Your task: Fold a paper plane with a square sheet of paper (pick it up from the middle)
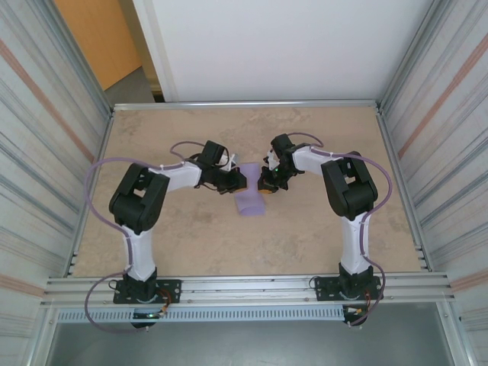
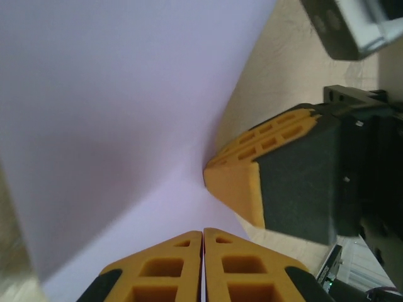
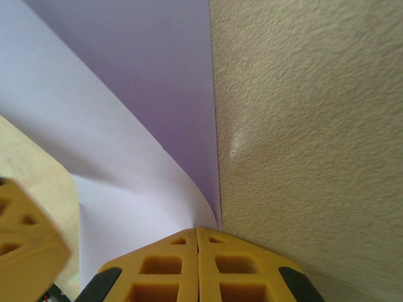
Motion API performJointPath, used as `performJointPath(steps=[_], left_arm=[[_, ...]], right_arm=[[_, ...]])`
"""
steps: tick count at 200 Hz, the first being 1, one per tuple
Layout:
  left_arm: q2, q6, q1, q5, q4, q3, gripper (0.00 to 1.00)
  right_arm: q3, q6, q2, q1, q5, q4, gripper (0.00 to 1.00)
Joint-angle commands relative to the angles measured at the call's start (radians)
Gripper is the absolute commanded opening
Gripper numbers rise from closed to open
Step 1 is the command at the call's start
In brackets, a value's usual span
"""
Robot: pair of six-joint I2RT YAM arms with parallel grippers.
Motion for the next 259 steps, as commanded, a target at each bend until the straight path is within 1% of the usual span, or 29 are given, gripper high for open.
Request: performJointPath(steps=[1,14,33,49,107,134,157,182,197,218,240,259], left_arm=[[0.036,-0.048,0.003,0.017,0.037,0.034,0.09],[0.056,-0.037,0.005,-0.004,0.009,0.046,0.10],[0.077,-0.013,0.009,-0.062,-0.061,0.066,0.10],[0.082,-0.001,0.024,-0.083,-0.077,0.055,0.10],[0.055,0.050,0.141,-0.100,-0.058,-0.044,0.10],[0.013,0.069,0.179,-0.077,-0.043,-0.064,0.10],[-0.054,0.067,0.171,-0.047,-0.023,-0.063,0.10],[-0.096,0.047,0.128,-0.022,0.020,-0.051,0.11],[-0.074,0.028,0.097,-0.006,0.037,-0.026,0.11],[-0.002,0.013,0.062,0.000,0.036,0.027,0.11],[0.051,-0.001,0.054,0.007,0.041,0.067,0.11],[0.081,0.006,0.056,-0.009,0.023,0.096,0.11]], right_arm=[[-0.122,0.025,0.175,0.036,0.242,-0.096,0.08],[-0.123,0.025,0.177,0.034,0.243,-0.093,0.08],[-0.131,0.025,0.172,0.035,0.249,-0.081,0.08],[-0.138,0.027,0.170,0.033,0.256,-0.073,0.08],[-0.144,0.029,0.174,0.034,0.262,-0.066,0.08],[-0.145,0.029,0.174,0.034,0.265,-0.064,0.08],[-0.145,0.028,0.171,0.033,0.264,-0.064,0.08],[-0.146,0.028,0.169,0.033,0.263,-0.064,0.08],[-0.146,0.029,0.171,0.034,0.263,-0.064,0.08],[-0.146,0.029,0.174,0.034,0.262,-0.062,0.08],[-0.149,0.026,0.174,0.033,0.262,-0.061,0.08],[-0.151,0.024,0.173,0.033,0.263,-0.061,0.08]])
